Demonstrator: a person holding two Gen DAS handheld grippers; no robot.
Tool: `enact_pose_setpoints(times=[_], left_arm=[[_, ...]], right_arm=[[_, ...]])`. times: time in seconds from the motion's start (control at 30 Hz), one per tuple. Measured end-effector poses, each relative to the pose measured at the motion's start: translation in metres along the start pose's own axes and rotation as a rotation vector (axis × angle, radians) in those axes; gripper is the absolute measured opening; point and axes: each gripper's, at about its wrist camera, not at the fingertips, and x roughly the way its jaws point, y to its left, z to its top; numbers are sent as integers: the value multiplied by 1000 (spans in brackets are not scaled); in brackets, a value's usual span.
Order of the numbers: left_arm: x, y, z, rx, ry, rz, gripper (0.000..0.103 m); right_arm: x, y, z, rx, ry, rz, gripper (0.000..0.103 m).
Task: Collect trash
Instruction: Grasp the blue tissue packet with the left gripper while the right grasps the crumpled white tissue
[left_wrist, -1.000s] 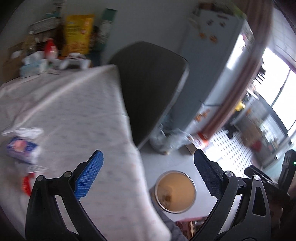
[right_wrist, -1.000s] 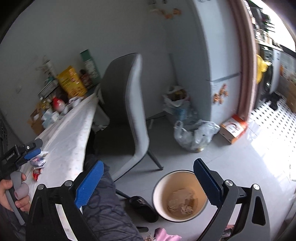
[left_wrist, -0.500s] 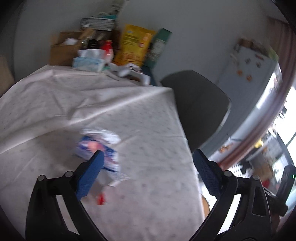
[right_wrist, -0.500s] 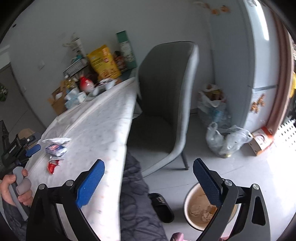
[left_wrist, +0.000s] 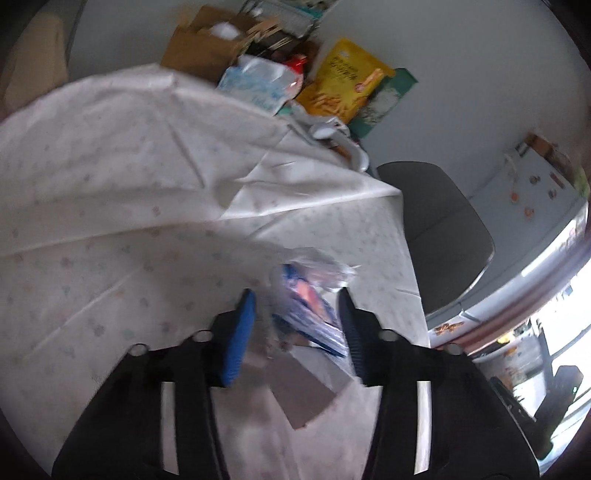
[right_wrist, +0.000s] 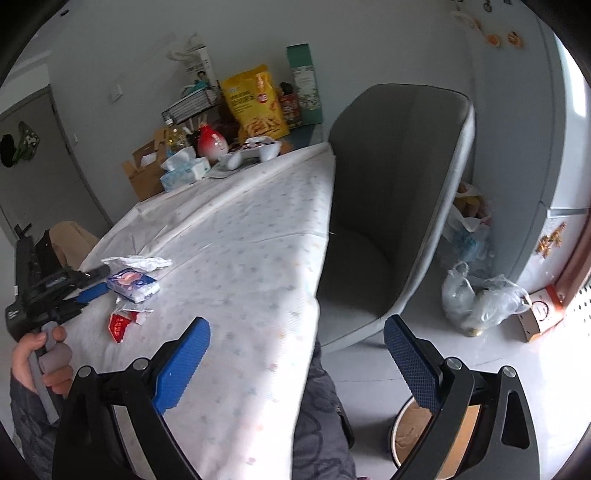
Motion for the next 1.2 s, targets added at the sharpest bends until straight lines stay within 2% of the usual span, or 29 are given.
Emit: enact_pose_setpoints(times=[0.1,0.17,0.27,0.33,0.37,0.43,0.63,0.67,0.87,1.07,1.2], left_arm=[[7,6,3,-30,7,-1,39],[9,4,5,-32,9,-8,33],[14,0,6,-20,25,-4,31],[18,-2,5,-15,40,16,24],[18,-3,4,-13,40,18,16],[14,-3,4,-16,35,10,12],[-30,1,15,-30,-56,-50,11],[-37,2,16,-30,-68,-49,11],[-73,20,18,-44,-158,10,11],[-89,50,21,-97,-194,55,11],[-96,70,19,-127,-209,74,11]], right_arm=[[7,9,4,-3,7,22,92],[14,19,8,-12,10,48,92],[24,34,12,-27,18,87,92],[33,47,13,-40,23,117,92],[39,55,14,-51,26,127,92],[48,68,15,-54,42,151,89],[68,109,23,-108,81,245,81],[73,117,24,-119,93,259,77],[95,152,33,-154,147,290,72],[113,191,37,-241,169,281,72],[128,211,36,-280,197,269,80]])
